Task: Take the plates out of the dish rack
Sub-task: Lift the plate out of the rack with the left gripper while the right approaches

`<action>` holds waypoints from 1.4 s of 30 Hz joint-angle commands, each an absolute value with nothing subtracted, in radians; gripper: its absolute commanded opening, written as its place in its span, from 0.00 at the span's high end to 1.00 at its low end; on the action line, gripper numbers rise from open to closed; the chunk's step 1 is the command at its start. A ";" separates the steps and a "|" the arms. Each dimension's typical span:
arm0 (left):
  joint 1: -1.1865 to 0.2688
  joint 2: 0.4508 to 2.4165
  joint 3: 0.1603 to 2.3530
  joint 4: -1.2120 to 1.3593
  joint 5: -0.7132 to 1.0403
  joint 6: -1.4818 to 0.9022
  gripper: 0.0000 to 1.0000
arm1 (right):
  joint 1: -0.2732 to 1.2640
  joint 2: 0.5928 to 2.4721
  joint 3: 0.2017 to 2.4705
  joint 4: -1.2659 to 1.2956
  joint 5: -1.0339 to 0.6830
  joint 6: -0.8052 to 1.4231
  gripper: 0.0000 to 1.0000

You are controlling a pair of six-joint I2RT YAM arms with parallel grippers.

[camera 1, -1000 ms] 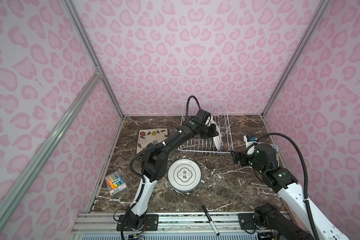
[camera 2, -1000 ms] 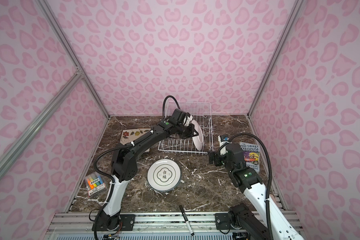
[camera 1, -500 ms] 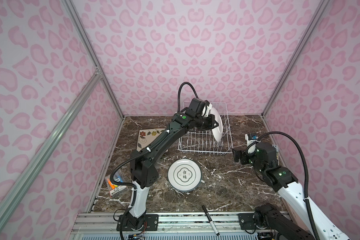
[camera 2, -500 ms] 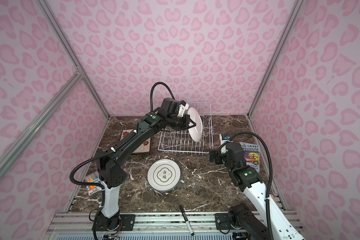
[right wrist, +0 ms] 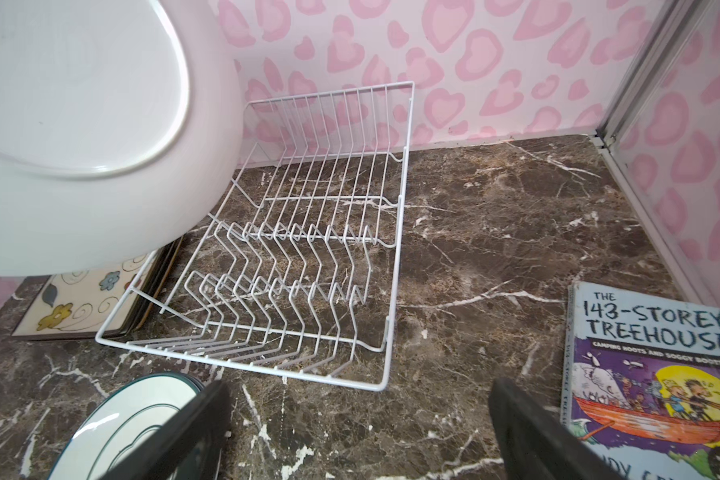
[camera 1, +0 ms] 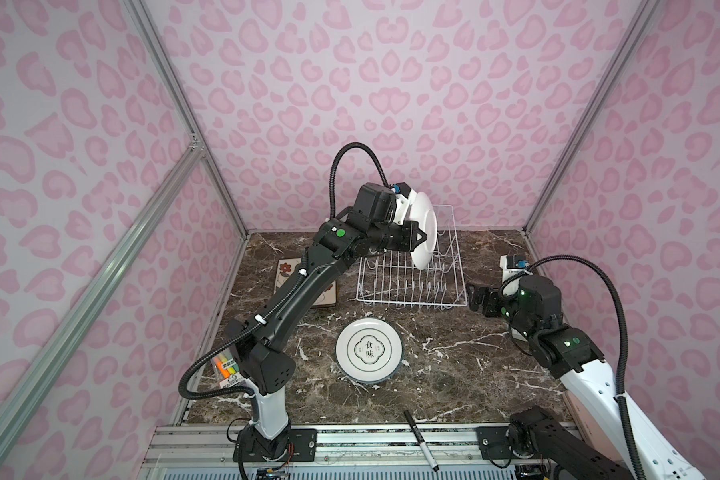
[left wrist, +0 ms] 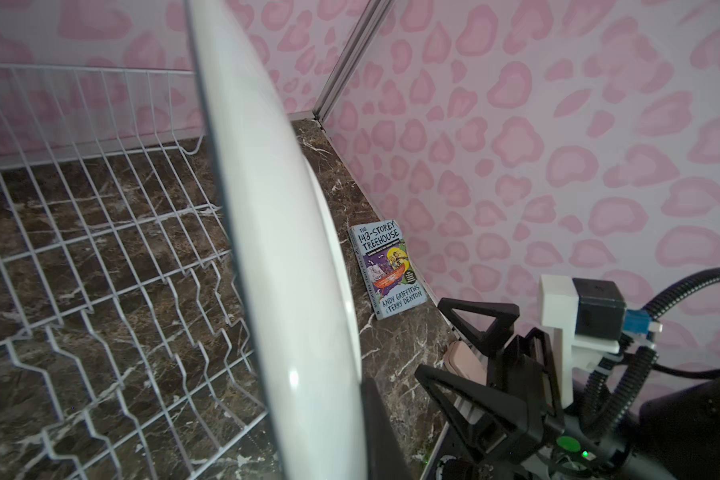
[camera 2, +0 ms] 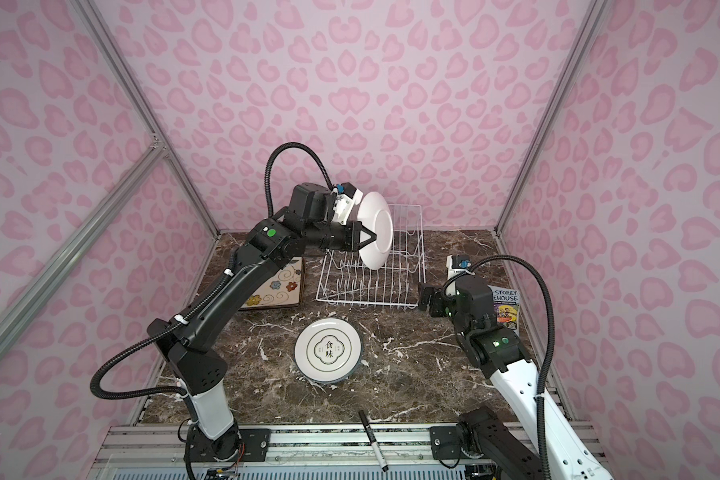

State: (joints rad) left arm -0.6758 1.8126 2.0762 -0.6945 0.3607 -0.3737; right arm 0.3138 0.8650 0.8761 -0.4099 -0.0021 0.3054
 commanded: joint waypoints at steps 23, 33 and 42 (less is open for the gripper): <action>-0.711 1.309 1.254 -0.219 -0.016 0.428 0.96 | 0.316 1.094 1.051 -0.313 -0.272 0.605 0.04; -0.797 1.283 1.125 -0.151 -0.189 0.648 0.96 | 0.337 1.154 1.081 -0.262 -0.317 0.670 0.04; -0.851 1.297 1.050 -0.045 -0.287 0.754 0.96 | 0.389 1.224 1.125 -0.280 -0.339 0.691 0.05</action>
